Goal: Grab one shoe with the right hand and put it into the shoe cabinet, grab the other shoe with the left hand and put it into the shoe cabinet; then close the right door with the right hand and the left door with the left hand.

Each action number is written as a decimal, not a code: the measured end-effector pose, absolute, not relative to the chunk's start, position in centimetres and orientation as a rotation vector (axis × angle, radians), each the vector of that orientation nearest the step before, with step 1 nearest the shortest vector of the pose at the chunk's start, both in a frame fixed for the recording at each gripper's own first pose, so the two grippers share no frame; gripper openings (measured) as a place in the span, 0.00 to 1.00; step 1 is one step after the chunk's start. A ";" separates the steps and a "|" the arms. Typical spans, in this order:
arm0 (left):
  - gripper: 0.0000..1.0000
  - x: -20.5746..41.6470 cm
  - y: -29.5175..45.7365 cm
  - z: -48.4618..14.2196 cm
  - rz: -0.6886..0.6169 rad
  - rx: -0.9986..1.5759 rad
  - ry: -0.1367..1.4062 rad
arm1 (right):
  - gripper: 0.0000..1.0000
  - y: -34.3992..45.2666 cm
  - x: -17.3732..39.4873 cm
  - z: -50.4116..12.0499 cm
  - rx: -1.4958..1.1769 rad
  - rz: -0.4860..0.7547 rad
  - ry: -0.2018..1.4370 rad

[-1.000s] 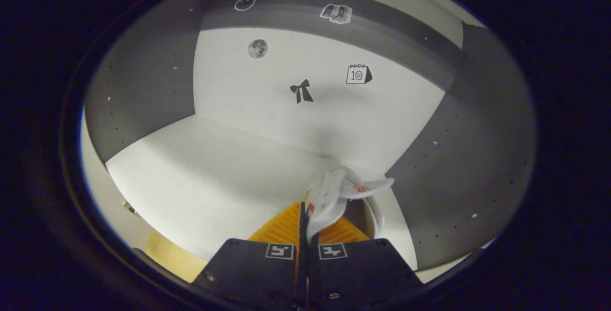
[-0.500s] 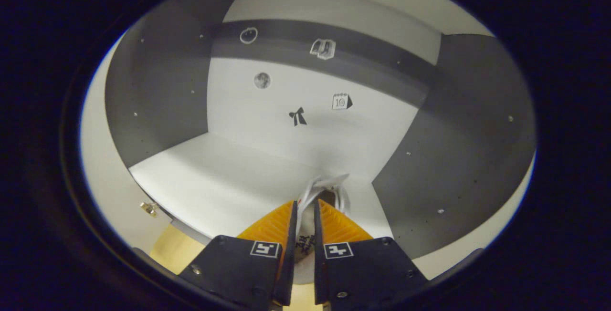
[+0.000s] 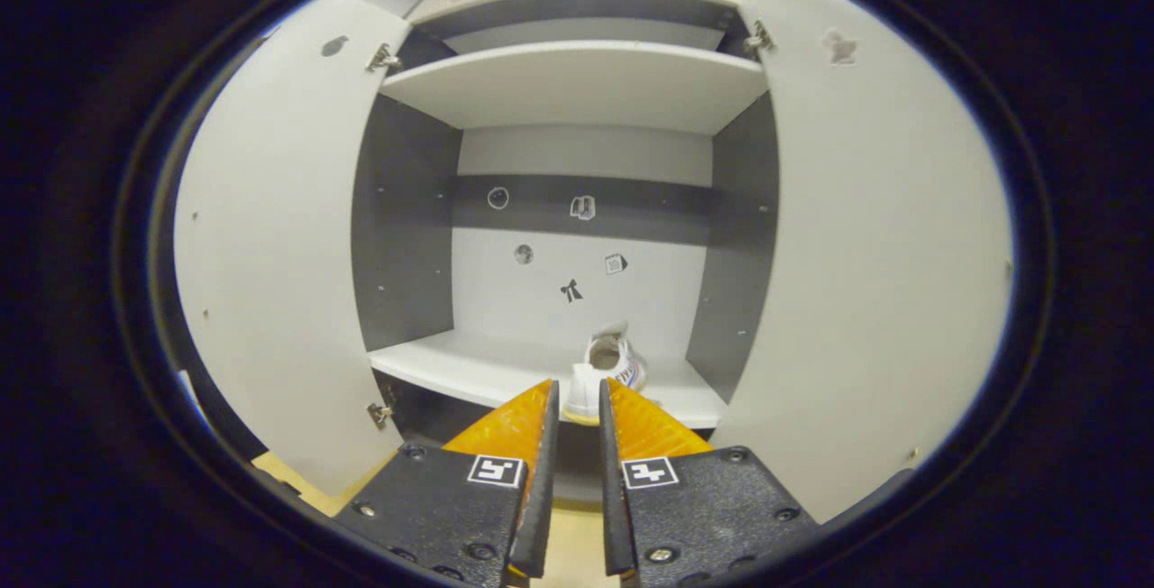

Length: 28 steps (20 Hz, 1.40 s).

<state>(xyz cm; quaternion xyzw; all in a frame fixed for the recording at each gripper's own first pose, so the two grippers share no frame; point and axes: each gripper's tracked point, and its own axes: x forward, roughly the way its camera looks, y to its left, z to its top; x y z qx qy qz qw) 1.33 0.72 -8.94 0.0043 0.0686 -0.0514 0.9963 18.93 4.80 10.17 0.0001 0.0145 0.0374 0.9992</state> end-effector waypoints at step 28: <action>0.96 0.9 -0.4 -33.9 -0.150 0.075 0.715 | 0.86 0.2 -0.4 -2.3 -0.030 -0.033 -0.012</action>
